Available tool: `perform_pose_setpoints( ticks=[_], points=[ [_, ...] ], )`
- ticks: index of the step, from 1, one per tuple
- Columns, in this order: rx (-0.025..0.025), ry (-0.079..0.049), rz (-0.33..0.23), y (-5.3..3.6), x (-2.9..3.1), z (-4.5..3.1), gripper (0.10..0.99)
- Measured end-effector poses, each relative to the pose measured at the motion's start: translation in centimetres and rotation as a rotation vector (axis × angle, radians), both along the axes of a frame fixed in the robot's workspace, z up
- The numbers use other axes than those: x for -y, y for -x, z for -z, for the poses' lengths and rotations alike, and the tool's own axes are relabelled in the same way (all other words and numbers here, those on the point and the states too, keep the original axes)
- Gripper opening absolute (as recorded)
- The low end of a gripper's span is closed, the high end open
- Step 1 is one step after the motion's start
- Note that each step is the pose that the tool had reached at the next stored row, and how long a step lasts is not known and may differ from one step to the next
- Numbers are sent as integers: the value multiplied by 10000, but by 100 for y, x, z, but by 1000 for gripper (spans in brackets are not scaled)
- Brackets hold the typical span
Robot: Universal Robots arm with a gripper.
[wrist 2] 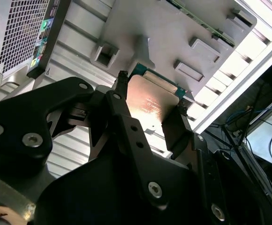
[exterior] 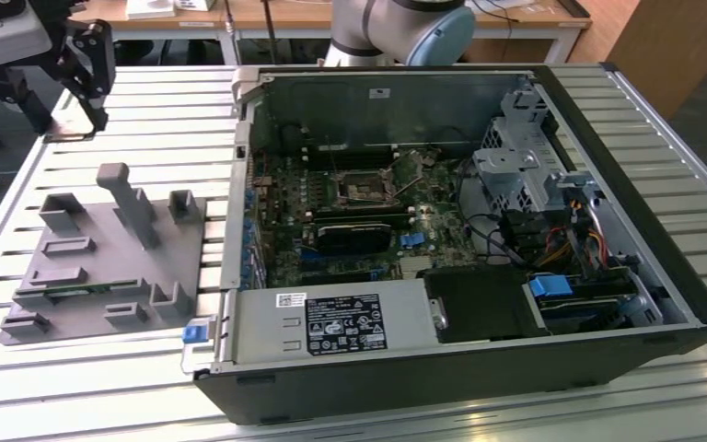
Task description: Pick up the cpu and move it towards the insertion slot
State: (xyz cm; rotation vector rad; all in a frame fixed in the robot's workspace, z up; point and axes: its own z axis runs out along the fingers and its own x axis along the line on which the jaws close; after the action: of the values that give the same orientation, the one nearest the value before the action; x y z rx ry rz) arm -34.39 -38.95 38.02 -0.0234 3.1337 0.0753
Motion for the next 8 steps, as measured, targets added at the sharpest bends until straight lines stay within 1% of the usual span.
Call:
perform_pose_setpoints(
  ticks=[8],
  points=[
    [1,-1,0,-79,-6,0,541]
  ],
)
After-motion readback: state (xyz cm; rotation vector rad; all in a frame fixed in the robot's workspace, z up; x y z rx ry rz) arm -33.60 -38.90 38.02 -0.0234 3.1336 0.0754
